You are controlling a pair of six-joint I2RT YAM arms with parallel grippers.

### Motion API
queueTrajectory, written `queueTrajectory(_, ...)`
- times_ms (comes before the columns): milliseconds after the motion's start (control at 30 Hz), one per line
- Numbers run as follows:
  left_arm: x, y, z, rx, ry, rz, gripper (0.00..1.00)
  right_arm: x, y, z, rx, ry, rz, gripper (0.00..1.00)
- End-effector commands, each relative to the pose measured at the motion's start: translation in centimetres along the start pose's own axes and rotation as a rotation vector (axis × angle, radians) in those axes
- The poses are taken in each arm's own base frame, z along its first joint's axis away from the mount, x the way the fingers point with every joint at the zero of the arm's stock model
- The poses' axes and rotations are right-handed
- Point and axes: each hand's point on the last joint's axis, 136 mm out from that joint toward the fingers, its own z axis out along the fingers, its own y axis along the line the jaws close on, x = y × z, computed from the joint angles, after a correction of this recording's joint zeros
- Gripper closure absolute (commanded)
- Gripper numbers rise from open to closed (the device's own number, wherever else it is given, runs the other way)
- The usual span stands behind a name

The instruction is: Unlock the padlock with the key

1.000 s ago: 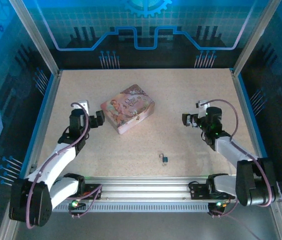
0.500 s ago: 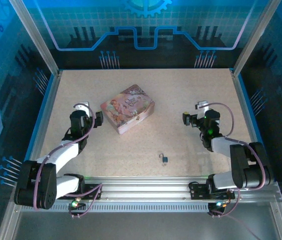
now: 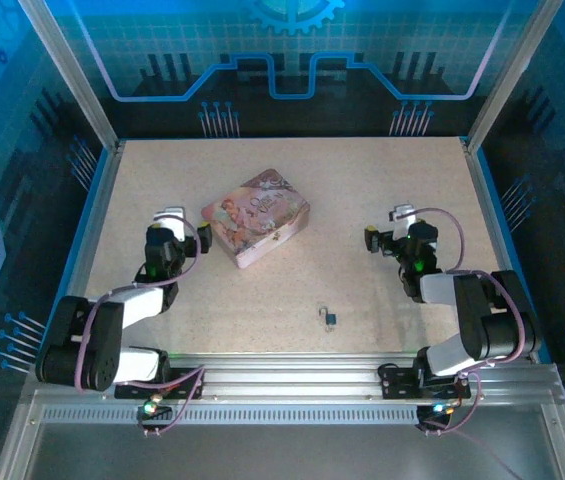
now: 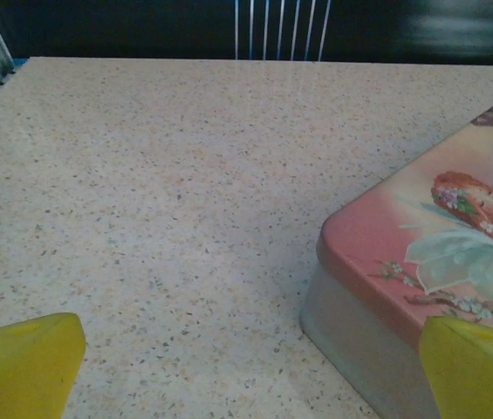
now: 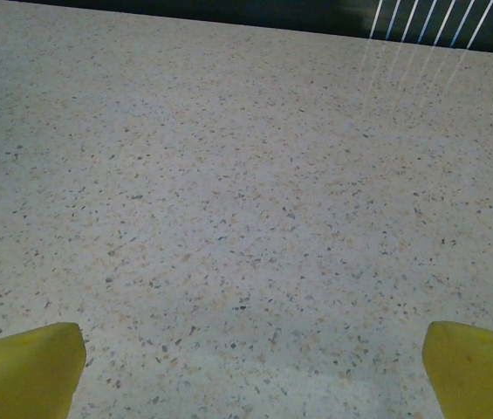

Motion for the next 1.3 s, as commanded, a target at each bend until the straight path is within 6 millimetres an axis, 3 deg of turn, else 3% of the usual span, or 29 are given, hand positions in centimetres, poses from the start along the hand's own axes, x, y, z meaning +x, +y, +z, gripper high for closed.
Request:
queueTrajectory(0,-1.3,-0.4,0.2,0.038,-0.092,0.01,0.01,-0.8,-0.8,0.4,0.013,-0.012,0.007,0.0)
queueTrajectory(400,0.9,-1.0,1.8,0.066,-0.063,0.029,0.01,-0.8,-0.8,0.4,0.016,-0.01,0.008,0.0)
queueTrajectory(600,0.9,-1.0,2.4,0.073,-0.033,0.024,0.01,-0.8,-0.9,0.4,0.017,-0.011,0.007,0.0)
queueTrajectory(700,0.9,0.0,2.9,0.069,0.006,-0.03,0.01,-0.8,-0.7,0.4,0.015,-0.011,0.004,0.0)
queueTrajectory(1267,0.9,0.2,2.9,0.077,0.001,-0.045,0.01,-0.7,-0.6,0.5,0.016,-0.008,-0.001,0.0)
